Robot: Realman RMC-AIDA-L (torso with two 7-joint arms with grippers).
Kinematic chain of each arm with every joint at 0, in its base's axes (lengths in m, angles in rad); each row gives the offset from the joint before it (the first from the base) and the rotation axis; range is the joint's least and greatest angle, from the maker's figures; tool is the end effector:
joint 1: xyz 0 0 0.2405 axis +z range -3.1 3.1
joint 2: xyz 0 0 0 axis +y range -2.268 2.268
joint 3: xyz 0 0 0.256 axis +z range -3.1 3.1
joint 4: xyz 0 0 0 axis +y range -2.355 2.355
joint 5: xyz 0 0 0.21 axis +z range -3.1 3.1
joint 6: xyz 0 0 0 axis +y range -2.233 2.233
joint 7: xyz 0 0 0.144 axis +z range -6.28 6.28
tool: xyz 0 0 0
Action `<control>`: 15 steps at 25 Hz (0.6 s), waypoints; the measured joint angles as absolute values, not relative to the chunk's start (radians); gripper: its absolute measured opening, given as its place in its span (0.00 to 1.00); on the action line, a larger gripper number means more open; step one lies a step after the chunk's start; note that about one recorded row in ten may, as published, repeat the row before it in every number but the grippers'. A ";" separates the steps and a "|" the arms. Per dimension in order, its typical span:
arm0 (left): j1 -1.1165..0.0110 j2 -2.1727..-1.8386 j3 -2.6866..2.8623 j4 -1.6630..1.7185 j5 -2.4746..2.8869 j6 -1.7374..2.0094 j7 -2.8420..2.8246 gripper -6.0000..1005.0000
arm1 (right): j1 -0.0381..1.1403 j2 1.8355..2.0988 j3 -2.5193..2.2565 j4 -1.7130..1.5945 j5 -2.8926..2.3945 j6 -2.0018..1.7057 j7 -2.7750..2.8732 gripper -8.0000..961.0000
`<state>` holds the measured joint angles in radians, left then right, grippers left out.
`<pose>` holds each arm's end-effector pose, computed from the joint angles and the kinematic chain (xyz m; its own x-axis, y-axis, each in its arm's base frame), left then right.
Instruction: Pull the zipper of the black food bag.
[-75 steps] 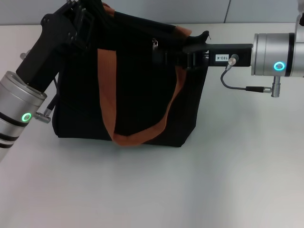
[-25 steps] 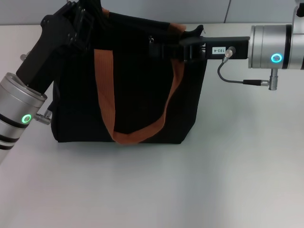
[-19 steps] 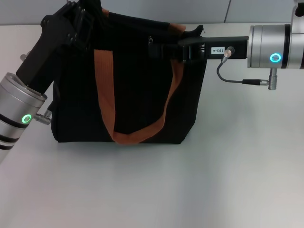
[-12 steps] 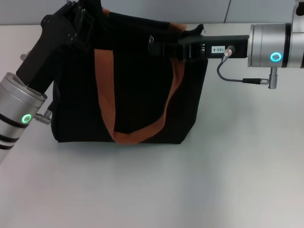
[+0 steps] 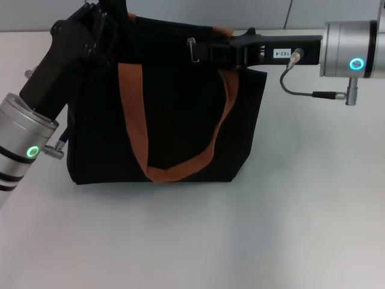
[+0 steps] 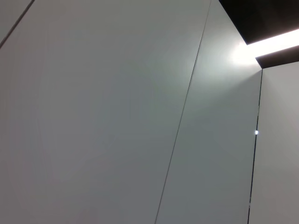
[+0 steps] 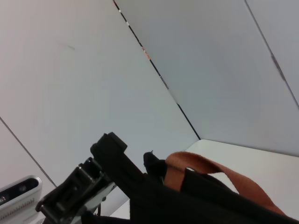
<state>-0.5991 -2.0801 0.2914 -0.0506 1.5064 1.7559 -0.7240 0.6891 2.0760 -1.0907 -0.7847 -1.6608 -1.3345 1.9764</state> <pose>-0.2244 0.3170 -0.0095 0.2343 -0.1295 0.9635 0.6096 -0.7525 -0.2493 0.1443 0.3900 -0.0134 0.6134 -0.5515 -0.5654 -0.6177 -0.7810 0.0916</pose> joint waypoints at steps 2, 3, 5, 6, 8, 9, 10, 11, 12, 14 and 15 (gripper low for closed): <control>-0.598 -2.080 0.291 -0.051 1.506 1.756 -0.724 0.07 | 0.687 2.076 -1.083 -0.790 -1.660 -1.335 1.978 0.01; -0.596 -2.080 0.291 -0.051 1.506 1.756 -0.724 0.07 | 0.686 2.076 -1.075 -0.790 -1.659 -1.335 1.978 0.01; -0.595 -2.080 0.291 -0.051 1.506 1.757 -0.724 0.07 | 0.685 2.076 -1.062 -0.791 -1.659 -1.336 1.978 0.01; -0.595 -2.080 0.291 -0.051 1.506 1.757 -0.724 0.07 | 0.684 2.077 -1.057 -0.791 -1.659 -1.337 1.978 0.01; -0.594 -2.080 0.291 -0.051 1.506 1.758 -0.724 0.07 | 0.681 2.076 -1.053 -0.791 -1.659 -1.338 1.978 0.01; -0.593 -2.080 0.291 -0.051 1.506 1.758 -0.724 0.07 | 0.680 2.076 -1.053 -0.791 -1.660 -1.338 1.978 0.01; -0.593 -2.080 0.291 -0.051 1.506 1.758 -0.724 0.07 | 0.680 2.075 -1.053 -0.792 -1.662 -1.338 1.978 0.01; -0.593 -2.080 0.291 -0.051 1.506 1.758 -0.724 0.07 | 0.679 2.075 -1.053 -0.792 -1.663 -1.338 1.978 0.01; -0.593 -2.080 0.291 -0.051 1.506 1.758 -0.724 0.07 | 0.679 2.075 -1.054 -0.792 -1.665 -1.338 1.978 0.01; -0.592 -2.080 0.291 -0.051 1.506 1.758 -0.724 0.07 | 0.678 2.075 -1.057 -0.792 -1.666 -1.339 1.978 0.01; -0.592 -2.080 0.291 -0.051 1.506 1.758 -0.724 0.07 | 0.678 2.075 -1.059 -0.792 -1.666 -1.339 1.978 0.01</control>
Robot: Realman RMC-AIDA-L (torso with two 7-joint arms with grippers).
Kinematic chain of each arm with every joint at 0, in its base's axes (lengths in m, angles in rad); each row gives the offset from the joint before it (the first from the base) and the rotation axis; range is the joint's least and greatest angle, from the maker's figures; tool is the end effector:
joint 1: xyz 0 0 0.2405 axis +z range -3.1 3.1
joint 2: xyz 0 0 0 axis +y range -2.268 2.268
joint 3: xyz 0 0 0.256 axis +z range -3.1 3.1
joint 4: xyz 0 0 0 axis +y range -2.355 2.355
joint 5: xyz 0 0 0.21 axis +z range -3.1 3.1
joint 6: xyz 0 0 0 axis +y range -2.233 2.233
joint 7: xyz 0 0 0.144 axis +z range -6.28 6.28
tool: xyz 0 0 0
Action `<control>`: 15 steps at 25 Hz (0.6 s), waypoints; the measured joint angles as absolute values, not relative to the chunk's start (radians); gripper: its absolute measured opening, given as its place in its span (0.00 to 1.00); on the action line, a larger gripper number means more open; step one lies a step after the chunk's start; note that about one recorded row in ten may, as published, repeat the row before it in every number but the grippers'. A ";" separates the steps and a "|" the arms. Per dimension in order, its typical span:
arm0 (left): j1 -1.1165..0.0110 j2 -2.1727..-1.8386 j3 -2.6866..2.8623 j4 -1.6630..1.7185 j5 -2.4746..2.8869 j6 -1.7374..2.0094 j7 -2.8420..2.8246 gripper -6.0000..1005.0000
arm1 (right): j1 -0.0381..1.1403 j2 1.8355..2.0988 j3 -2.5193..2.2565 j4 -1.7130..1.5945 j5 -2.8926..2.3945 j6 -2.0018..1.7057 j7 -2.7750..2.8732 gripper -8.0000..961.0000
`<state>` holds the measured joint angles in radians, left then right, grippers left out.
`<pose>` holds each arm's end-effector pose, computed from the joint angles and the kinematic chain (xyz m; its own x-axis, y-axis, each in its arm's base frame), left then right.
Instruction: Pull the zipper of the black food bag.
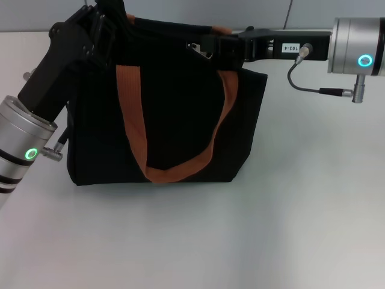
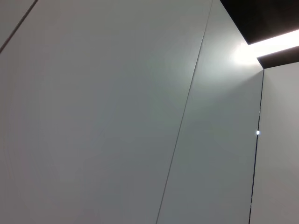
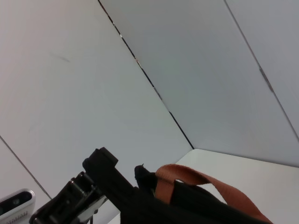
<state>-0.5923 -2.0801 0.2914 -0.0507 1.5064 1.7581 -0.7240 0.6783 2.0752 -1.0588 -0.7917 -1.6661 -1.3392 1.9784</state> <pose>-0.2263 0.3152 -0.0093 0.2338 -0.1289 0.9637 0.6137 -0.7492 -0.2491 0.1494 0.3913 -0.0067 0.5953 -0.5514 -0.5845 -0.6318 -0.7706 0.0835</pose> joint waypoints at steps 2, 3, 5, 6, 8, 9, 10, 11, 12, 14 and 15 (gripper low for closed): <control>-0.592 -2.080 0.291 -0.051 1.506 1.759 -0.724 0.07 | 0.678 2.075 -1.060 -0.791 -1.667 -1.340 1.978 0.01; -0.592 -2.080 0.291 -0.052 1.506 1.759 -0.724 0.07 | 0.678 2.075 -1.061 -0.791 -1.667 -1.340 1.978 0.02; -0.592 -2.080 0.291 -0.053 1.506 1.761 -0.724 0.07 | 0.678 2.075 -1.061 -0.791 -1.670 -1.340 1.976 0.02; -0.591 -2.080 0.292 -0.054 1.506 1.761 -0.724 0.07 | 0.677 2.075 -1.062 -0.791 -1.673 -1.340 1.975 0.02; -0.589 -2.080 0.292 -0.055 1.506 1.762 -0.724 0.07 | 0.677 2.076 -1.061 -0.791 -1.683 -1.340 1.975 0.02; -0.586 -2.080 0.293 -0.055 1.506 1.762 -0.724 0.07 | 0.677 2.076 -1.060 -0.791 -1.690 -1.340 1.975 0.02; -0.584 -2.080 0.293 -0.055 1.506 1.762 -0.724 0.07 | 0.678 2.075 -1.059 -0.791 -1.694 -1.338 1.975 0.02; -0.582 -2.080 0.293 -0.055 1.506 1.763 -0.724 0.07 | 0.678 2.076 -1.058 -0.792 -1.696 -1.336 1.975 0.02; -0.579 -2.080 0.293 -0.055 1.506 1.763 -0.724 0.07 | 0.679 2.076 -1.058 -0.791 -1.697 -1.333 1.976 0.02; -0.574 -2.080 0.292 -0.055 1.506 1.763 -0.724 0.08 | 0.680 2.075 -1.056 -0.792 -1.698 -1.331 1.977 0.02; -0.571 -2.080 0.291 -0.055 1.506 1.763 -0.724 0.08 | 0.680 2.075 -1.055 -0.792 -1.698 -1.330 1.978 0.02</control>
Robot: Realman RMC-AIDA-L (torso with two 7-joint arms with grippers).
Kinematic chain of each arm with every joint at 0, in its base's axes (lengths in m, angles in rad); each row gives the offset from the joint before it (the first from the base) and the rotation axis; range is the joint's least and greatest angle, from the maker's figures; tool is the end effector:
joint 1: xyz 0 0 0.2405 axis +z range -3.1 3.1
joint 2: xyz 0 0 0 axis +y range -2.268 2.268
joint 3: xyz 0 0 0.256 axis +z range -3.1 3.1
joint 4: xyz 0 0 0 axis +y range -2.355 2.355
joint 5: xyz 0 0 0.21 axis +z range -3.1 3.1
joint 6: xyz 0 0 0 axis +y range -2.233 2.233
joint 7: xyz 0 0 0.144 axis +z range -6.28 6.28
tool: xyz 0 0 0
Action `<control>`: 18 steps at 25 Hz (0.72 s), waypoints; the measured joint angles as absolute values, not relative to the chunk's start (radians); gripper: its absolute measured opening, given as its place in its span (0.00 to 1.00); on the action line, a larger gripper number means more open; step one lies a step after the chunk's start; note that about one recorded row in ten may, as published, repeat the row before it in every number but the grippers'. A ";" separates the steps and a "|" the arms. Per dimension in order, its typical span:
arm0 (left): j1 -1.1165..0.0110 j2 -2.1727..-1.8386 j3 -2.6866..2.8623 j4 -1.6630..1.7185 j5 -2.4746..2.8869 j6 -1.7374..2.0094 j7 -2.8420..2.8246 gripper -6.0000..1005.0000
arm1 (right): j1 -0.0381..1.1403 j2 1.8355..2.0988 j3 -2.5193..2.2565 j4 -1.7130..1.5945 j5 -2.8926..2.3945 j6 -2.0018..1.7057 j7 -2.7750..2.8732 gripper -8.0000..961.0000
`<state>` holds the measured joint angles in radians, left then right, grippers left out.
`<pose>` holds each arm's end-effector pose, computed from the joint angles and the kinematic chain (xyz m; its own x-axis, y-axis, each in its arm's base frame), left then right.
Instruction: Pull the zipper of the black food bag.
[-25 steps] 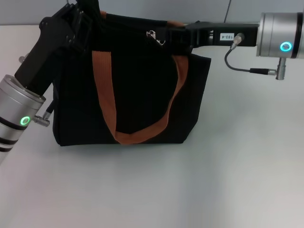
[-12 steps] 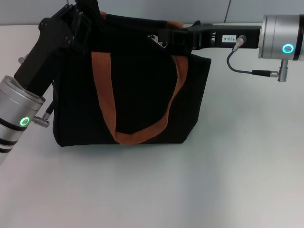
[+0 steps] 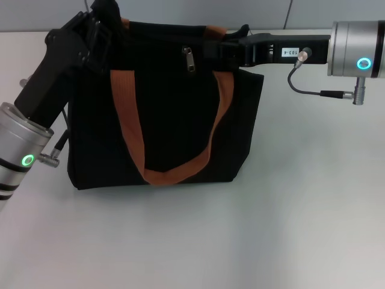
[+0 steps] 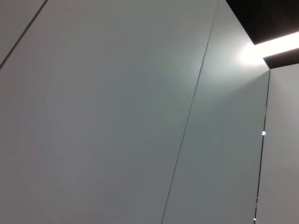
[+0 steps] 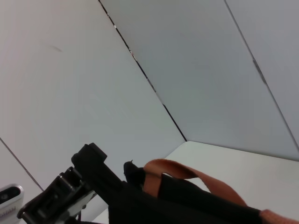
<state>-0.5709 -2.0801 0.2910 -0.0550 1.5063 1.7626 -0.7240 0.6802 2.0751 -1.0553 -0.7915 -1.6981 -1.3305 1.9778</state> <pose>-0.2325 0.3096 -0.0096 0.2310 -0.1235 0.9651 0.6292 -0.7377 -0.2450 0.1529 0.3922 -0.0083 0.6115 -0.5519 -0.5670 -0.6366 -0.7688 0.0617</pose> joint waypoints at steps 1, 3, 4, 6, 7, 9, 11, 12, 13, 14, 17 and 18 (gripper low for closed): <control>-0.568 -2.080 0.289 -0.055 1.506 1.763 -0.724 0.08 | 0.680 2.075 -1.055 -0.791 -1.700 -1.330 1.978 0.02; -0.565 -2.080 0.287 -0.054 1.506 1.764 -0.724 0.08 | 0.681 2.074 -1.054 -0.792 -1.713 -1.329 1.983 0.02; -0.565 -2.080 0.287 -0.054 1.506 1.765 -0.724 0.08 | 0.681 2.073 -1.053 -0.792 -1.720 -1.328 1.986 0.02; -0.564 -2.080 0.288 -0.054 1.506 1.766 -0.724 0.08 | 0.681 2.072 -1.053 -0.792 -1.726 -1.327 1.990 0.02; -0.564 -2.080 0.288 -0.054 1.506 1.767 -0.724 0.08 | 0.681 2.071 -1.053 -0.792 -1.727 -1.327 1.990 0.02; -0.564 -2.080 0.291 -0.054 1.506 1.767 -0.724 0.08 | 0.680 2.071 -1.052 -0.792 -1.725 -1.328 1.988 0.02; -0.564 -2.080 0.293 -0.054 1.506 1.768 -0.724 0.08 | 0.671 2.073 -1.044 -0.799 -1.706 -1.338 1.949 0.02; -0.564 -2.080 0.293 -0.054 1.506 1.768 -0.724 0.08 | 0.664 2.075 -1.040 -0.803 -1.691 -1.345 1.921 0.02; -0.565 -2.080 0.293 -0.054 1.506 1.769 -0.724 0.08 | 0.657 2.077 -1.037 -0.806 -1.670 -1.354 1.883 0.02; -0.565 -2.080 0.293 -0.054 1.506 1.769 -0.724 0.08 | 0.646 2.079 -1.036 -0.806 -1.643 -1.364 1.836 0.02; -0.566 -2.080 0.293 -0.055 1.506 1.775 -0.725 0.08 | 0.613 2.081 -1.040 -0.791 -1.548 -1.390 1.693 0.03; -0.567 -2.080 0.293 -0.055 1.506 1.777 -0.726 0.08 | 0.604 2.081 -1.043 -0.786 -1.524 -1.395 1.661 0.03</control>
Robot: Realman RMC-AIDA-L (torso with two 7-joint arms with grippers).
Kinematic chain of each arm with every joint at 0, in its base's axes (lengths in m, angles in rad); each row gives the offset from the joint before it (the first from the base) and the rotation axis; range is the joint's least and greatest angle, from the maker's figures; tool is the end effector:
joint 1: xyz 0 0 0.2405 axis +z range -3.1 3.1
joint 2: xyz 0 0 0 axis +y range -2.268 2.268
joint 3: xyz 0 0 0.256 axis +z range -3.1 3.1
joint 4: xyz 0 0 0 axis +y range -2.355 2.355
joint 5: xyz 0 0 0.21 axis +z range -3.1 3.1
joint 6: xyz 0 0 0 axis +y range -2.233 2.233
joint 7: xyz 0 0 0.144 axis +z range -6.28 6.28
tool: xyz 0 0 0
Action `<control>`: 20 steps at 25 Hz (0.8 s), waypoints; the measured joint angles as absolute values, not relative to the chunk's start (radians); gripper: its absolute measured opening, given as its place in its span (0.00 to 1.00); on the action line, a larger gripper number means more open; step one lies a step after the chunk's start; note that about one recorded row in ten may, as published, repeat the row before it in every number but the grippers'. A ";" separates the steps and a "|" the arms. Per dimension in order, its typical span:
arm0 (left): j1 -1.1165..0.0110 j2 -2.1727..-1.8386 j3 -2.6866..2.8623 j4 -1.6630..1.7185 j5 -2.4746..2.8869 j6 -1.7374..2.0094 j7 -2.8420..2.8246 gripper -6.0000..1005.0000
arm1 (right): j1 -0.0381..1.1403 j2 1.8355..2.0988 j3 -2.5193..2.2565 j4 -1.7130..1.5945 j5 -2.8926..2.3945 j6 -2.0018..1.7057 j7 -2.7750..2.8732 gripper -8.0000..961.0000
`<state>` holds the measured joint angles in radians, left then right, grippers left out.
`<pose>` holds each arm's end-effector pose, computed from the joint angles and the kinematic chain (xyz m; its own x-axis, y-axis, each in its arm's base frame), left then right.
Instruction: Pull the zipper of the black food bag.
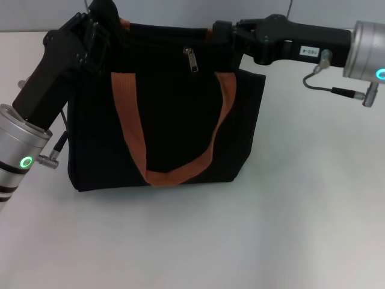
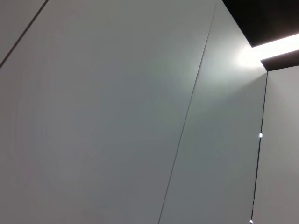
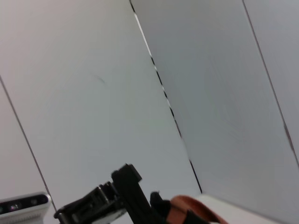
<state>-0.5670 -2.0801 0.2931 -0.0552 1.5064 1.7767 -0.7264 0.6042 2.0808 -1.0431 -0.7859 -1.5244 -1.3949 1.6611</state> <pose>-0.2324 0.3073 -0.0087 0.2228 -0.1263 0.9666 0.6246 -0.7428 -0.2411 0.1609 0.3773 0.0050 0.6417 -0.3227 -0.6958 -0.4751 -0.8794 -0.0303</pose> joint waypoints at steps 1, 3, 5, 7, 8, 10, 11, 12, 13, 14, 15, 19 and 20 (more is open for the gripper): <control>-0.569 -2.080 0.293 -0.055 1.506 1.778 -0.727 0.08 | 0.597 2.081 -1.046 -0.782 -1.508 -1.400 1.635 0.03; -0.574 -2.080 0.293 -0.055 1.506 1.779 -0.729 0.08 | 0.587 2.081 -1.049 -0.778 -1.493 -1.415 1.585 0.06; -0.579 -2.080 0.294 -0.055 1.506 1.780 -0.730 0.08 | 0.583 2.082 -1.061 -0.776 -1.495 -1.424 1.554 0.10; -0.584 -2.080 0.299 -0.056 1.507 1.780 -0.731 0.08 | 0.583 2.083 -1.088 -0.771 -1.497 -1.423 1.531 0.14; -0.587 -2.080 0.301 -0.057 1.506 1.780 -0.730 0.08 | 0.583 2.083 -1.102 -0.769 -1.497 -1.421 1.521 0.16; -0.590 -2.080 0.302 -0.062 1.506 1.780 -0.727 0.08 | 0.583 2.083 -1.120 -0.768 -1.498 -1.418 1.506 0.19; -0.592 -2.080 0.302 -0.064 1.506 1.780 -0.726 0.08 | 0.583 2.082 -1.124 -0.768 -1.498 -1.417 1.501 0.21; -0.593 -2.080 0.302 -0.065 1.506 1.780 -0.725 0.08 | 0.582 2.082 -1.127 -0.768 -1.498 -1.417 1.498 0.23; -0.594 -2.080 0.302 -0.065 1.506 1.780 -0.725 0.08 | 0.582 2.082 -1.128 -0.767 -1.498 -1.417 1.497 0.26; -0.596 -2.080 0.302 -0.066 1.506 1.780 -0.725 0.08 | 0.580 2.082 -1.128 -0.766 -1.498 -1.417 1.497 0.29; -0.597 -2.080 0.302 -0.066 1.506 1.780 -0.725 0.08 | 0.576 2.082 -1.126 -0.765 -1.498 -1.417 1.496 0.31; -0.608 -2.080 0.302 -0.068 1.506 1.780 -0.731 0.08 | 0.557 2.082 -1.120 -0.760 -1.496 -1.416 1.498 0.41; -0.610 -2.080 0.302 -0.070 1.506 1.780 -0.730 0.08 | 0.555 2.083 -1.119 -0.759 -1.495 -1.415 1.503 0.42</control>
<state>-0.6101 -2.0800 0.3024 -0.0703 1.5064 1.7796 -0.7304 0.5545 2.0826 -1.1193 -0.7589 -1.4950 -1.4154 1.5030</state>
